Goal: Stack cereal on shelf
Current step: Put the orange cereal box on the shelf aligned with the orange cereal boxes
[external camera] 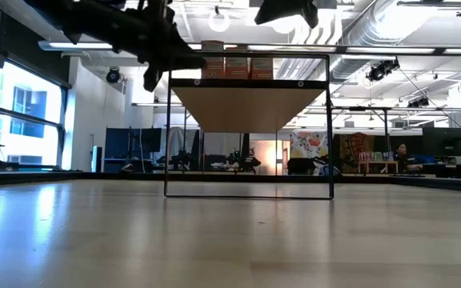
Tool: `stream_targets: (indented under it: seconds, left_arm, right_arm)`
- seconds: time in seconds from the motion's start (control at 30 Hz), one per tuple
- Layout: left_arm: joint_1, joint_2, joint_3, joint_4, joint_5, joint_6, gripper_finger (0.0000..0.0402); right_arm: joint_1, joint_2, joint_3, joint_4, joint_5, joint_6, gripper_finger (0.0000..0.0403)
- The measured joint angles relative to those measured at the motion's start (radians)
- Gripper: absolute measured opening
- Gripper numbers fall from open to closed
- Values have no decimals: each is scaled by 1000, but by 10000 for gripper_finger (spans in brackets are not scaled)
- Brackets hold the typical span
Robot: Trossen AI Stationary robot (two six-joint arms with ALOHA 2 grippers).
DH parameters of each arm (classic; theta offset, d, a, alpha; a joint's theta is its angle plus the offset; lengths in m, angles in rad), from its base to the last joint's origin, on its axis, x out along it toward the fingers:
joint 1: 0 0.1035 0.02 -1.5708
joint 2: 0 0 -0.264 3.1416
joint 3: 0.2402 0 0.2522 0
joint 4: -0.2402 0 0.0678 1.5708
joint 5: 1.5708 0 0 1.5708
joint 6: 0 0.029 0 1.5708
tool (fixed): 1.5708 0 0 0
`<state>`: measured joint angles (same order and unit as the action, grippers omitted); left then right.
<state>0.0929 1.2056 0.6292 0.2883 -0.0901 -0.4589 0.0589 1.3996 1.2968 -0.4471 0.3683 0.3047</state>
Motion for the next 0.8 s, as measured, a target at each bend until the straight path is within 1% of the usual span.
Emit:
stream_targets:
  seconds: [0.17,0.47,0.8]
  left_arm:
    - [29,38,6,46,8,-34,0]
    - [75,111,73,46,-1,-38,0]
    - [114,114,74,47,-2,-37,0]
  right_arm:
    - [0,10,0,0,0,6,0]
    - [0,9,0,1,9,8,0]
    - [0,9,0,1,13,11,0]
